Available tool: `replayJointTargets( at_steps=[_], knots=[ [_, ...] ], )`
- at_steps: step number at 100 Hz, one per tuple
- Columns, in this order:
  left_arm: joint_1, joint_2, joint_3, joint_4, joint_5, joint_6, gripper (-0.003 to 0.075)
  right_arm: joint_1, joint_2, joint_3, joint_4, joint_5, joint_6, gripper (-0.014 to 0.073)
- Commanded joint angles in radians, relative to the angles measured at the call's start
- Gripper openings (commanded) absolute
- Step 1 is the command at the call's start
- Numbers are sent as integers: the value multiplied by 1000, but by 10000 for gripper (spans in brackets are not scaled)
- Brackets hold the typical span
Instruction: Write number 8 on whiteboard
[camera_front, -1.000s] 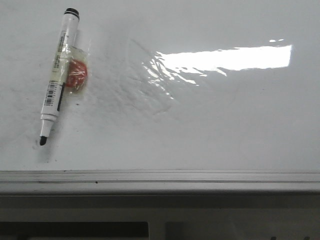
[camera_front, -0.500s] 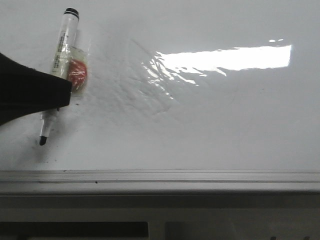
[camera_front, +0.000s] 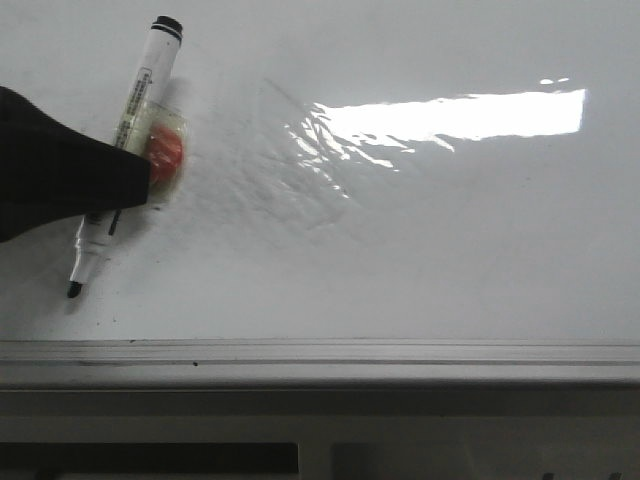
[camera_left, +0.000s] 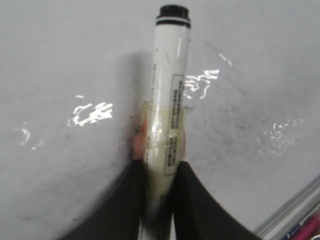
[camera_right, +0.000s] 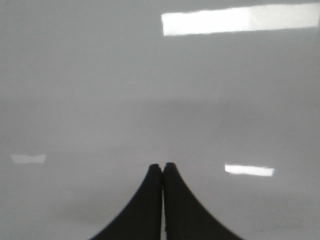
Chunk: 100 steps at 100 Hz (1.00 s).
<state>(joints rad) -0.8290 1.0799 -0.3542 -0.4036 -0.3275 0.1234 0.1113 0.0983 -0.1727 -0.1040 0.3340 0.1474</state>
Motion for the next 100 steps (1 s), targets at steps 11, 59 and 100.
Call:
replayJointTargets(
  at_steps=[11, 59, 100],
  knots=[
    [-2, -1, -22, 75, 3, -8, -20, 151, 70, -68, 31, -65, -40, -64],
    [-50, -12, -22, 614, -143, -8, -20, 694, 577, -380, 31, -70, -194, 245],
    [-67, -10, -22, 809, -239, -8, -20, 833, 875, -604, 126, -75, -177, 396]
  ],
)
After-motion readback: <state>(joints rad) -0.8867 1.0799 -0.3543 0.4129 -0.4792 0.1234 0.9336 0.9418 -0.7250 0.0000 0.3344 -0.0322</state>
